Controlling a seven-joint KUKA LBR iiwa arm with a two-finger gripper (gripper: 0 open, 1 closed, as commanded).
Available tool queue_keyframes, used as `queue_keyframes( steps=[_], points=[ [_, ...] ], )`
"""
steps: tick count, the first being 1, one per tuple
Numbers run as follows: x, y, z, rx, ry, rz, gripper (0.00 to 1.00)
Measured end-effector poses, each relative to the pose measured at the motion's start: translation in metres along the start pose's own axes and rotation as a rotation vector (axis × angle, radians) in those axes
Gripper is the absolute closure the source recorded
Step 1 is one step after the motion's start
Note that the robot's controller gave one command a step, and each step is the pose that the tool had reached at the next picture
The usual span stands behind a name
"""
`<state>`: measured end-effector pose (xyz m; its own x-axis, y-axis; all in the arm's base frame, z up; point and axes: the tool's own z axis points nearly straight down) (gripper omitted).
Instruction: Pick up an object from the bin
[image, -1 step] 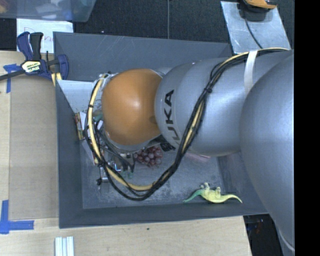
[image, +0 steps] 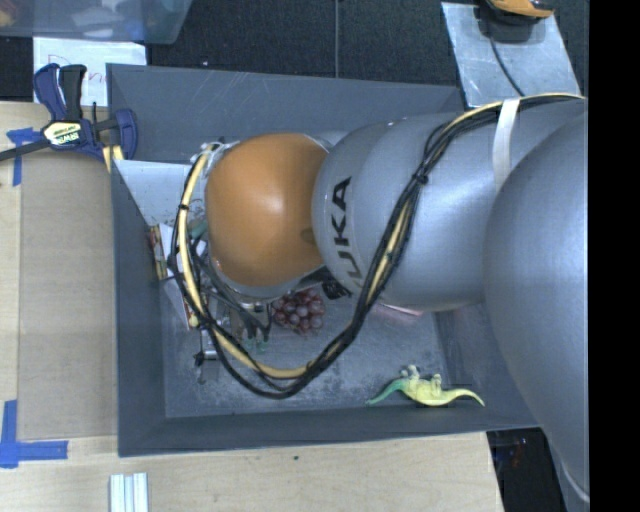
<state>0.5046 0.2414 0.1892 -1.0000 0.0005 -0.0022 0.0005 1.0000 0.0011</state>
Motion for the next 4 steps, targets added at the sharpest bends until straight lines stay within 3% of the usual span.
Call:
queue_keyframes(
  steps=[1, 2, 3, 4],
  points=[
    [-0.057, -0.015, 0.075, -0.004, -0.010, -0.086, 0.00],
    [-0.059, -0.014, 0.076, -0.005, -0.013, -0.132, 0.00],
    [-0.114, -0.006, 0.085, -0.002, -0.019, -0.490, 0.00],
    [-0.100, -0.012, 0.085, 0.003, -0.014, -0.477, 0.00]
  ],
)
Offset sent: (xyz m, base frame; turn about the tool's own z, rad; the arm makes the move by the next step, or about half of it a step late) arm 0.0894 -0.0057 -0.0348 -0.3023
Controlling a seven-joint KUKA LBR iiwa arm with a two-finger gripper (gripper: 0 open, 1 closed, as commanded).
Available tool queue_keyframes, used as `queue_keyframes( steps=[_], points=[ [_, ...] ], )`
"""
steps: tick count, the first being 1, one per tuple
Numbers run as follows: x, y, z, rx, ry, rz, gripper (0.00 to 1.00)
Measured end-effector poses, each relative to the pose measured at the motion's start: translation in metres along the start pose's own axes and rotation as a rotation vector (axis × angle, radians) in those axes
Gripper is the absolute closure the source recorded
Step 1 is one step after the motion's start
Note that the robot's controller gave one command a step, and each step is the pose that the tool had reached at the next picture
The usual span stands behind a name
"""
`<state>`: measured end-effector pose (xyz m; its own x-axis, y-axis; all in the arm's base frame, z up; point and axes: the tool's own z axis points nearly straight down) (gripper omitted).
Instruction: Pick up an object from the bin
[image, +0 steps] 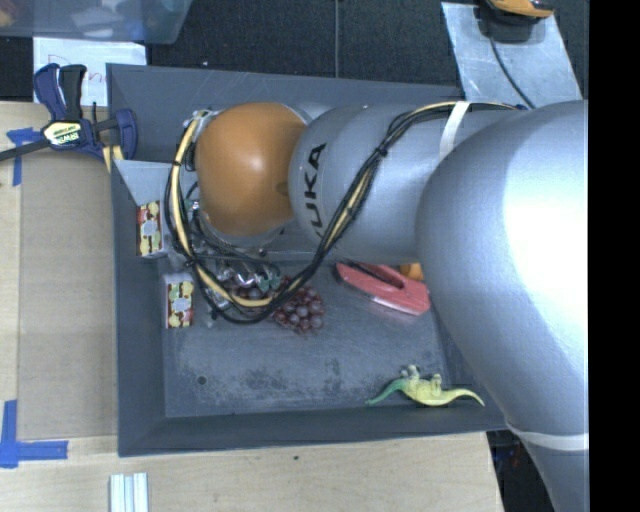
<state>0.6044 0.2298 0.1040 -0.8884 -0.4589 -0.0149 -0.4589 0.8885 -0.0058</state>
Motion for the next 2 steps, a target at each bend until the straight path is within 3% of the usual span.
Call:
queue_keyframes(
  steps=[1, 2],
  points=[
    [0.0428, -0.1091, 0.0326, 0.002, 0.008, 0.345, 1.00],
    [0.0428, -0.1090, 0.0326, 0.002, 0.008, 0.345, 1.00]
  ],
)
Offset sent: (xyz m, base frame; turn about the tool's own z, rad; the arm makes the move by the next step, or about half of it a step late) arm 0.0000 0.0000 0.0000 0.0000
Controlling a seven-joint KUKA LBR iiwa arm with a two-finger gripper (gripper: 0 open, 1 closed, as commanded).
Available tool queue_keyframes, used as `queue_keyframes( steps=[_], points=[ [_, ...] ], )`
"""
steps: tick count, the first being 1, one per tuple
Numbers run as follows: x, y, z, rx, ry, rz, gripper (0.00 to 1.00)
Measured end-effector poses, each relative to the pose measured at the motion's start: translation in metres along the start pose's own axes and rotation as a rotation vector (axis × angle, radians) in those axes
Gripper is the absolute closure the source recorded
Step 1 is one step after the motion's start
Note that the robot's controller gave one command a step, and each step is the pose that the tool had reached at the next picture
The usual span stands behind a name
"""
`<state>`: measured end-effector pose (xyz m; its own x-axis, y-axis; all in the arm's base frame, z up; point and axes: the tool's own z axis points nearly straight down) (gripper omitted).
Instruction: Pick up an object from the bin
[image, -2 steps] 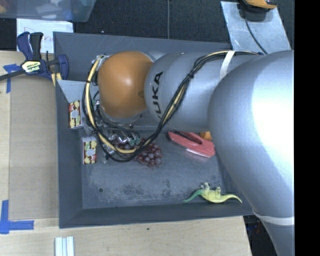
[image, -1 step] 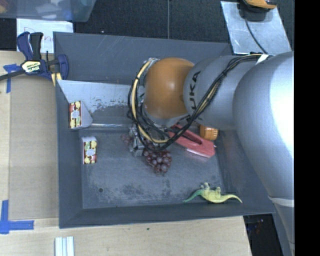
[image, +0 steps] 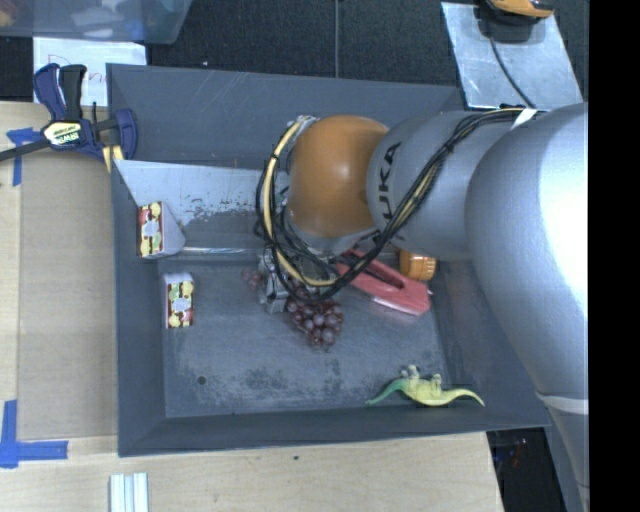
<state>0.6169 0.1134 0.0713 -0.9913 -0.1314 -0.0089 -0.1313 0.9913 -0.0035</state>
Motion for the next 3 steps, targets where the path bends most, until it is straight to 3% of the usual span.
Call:
queue_keyframes(
  steps=[1, 3],
  points=[
    [0.003, 0.000, -0.017, 0.000, 0.011, 0.000, 1.00],
    [0.000, -0.001, -0.094, 0.000, 0.003, 0.001, 1.00]
  ],
)
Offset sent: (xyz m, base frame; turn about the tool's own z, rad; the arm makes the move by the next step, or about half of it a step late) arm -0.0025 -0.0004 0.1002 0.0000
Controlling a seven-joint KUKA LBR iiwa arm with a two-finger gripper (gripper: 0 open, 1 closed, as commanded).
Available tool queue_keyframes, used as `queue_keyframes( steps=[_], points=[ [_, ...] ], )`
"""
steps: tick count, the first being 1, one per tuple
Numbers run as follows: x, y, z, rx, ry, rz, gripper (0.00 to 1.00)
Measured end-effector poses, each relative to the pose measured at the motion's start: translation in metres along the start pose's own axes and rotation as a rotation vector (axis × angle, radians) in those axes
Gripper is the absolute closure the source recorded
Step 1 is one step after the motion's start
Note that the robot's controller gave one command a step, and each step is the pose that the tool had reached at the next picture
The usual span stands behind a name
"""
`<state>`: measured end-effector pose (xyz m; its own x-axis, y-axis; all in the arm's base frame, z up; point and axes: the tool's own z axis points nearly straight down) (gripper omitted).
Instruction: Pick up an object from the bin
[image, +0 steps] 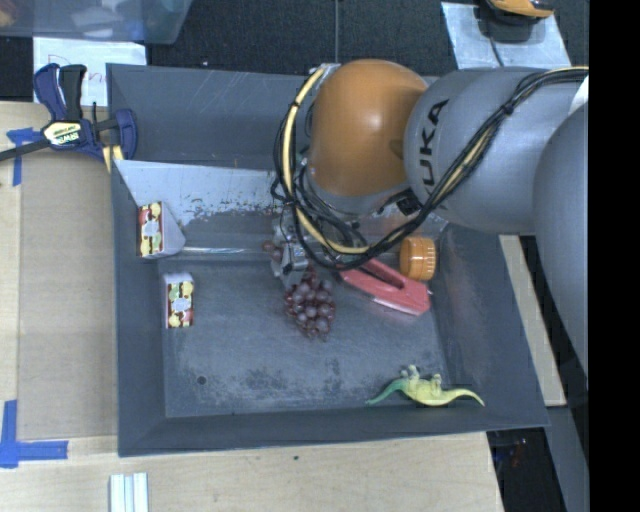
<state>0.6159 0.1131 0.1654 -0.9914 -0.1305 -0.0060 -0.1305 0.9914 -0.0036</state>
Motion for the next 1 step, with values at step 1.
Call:
queue_keyframes(
  steps=[1],
  points=[
    [-0.0010, -0.0001, -0.0221, 0.000, -0.004, 0.000, 1.00]
  ],
)
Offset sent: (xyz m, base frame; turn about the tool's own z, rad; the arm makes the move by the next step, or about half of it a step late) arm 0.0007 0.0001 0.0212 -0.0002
